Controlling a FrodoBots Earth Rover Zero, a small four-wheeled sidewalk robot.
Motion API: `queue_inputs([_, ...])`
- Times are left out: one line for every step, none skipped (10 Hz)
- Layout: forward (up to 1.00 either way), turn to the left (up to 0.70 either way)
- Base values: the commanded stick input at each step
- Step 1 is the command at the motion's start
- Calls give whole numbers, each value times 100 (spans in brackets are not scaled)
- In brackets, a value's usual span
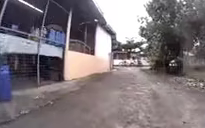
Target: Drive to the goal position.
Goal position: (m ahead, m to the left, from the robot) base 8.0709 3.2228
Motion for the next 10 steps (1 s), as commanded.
queue_inputs([70,0])
queue_inputs([70,0])
queue_inputs([70,-7])
queue_inputs([70,-27])
queue_inputs([70,-27])
queue_inputs([70,-27])
queue_inputs([70,-27])
queue_inputs([70,-27])
queue_inputs([70,-23])
queue_inputs([70,-2])
